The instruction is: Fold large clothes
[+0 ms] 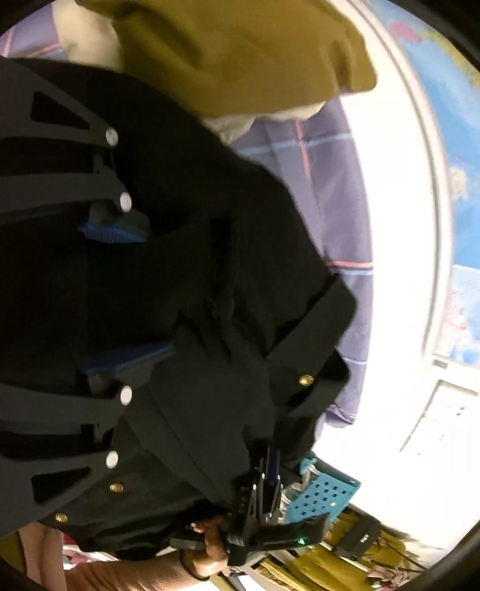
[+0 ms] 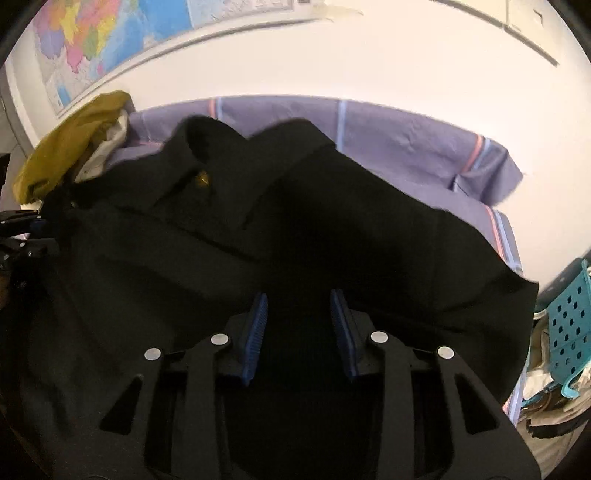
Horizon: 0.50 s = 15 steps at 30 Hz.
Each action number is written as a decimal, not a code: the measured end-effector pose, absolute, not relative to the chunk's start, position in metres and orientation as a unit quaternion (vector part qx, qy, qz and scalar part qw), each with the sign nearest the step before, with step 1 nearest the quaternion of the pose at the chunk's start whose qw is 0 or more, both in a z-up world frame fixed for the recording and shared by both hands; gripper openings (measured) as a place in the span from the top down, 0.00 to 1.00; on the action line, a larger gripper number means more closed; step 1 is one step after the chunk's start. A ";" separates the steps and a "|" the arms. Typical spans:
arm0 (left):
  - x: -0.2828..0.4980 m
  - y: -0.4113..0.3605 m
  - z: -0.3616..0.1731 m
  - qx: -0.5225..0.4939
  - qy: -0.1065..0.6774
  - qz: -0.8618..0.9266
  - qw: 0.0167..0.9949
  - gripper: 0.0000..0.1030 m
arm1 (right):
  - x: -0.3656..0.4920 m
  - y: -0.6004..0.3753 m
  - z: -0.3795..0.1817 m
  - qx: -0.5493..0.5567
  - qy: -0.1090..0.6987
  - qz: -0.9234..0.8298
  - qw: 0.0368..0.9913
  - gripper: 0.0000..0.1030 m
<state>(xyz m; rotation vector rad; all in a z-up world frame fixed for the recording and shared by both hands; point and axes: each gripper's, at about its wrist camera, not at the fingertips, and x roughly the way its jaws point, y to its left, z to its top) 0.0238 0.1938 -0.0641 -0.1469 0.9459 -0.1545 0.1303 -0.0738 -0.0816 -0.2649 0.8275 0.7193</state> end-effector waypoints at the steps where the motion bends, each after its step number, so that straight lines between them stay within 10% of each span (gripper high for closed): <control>1: 0.016 0.195 -0.057 -0.068 0.441 -0.069 0.892 0.48 | 0.127 -0.073 -0.077 -0.120 0.387 0.346 0.846 0.64; 15: -0.138 0.293 -0.031 -0.056 0.384 0.099 0.916 0.30 | -0.014 0.041 -0.044 -0.134 0.337 0.584 0.726 0.39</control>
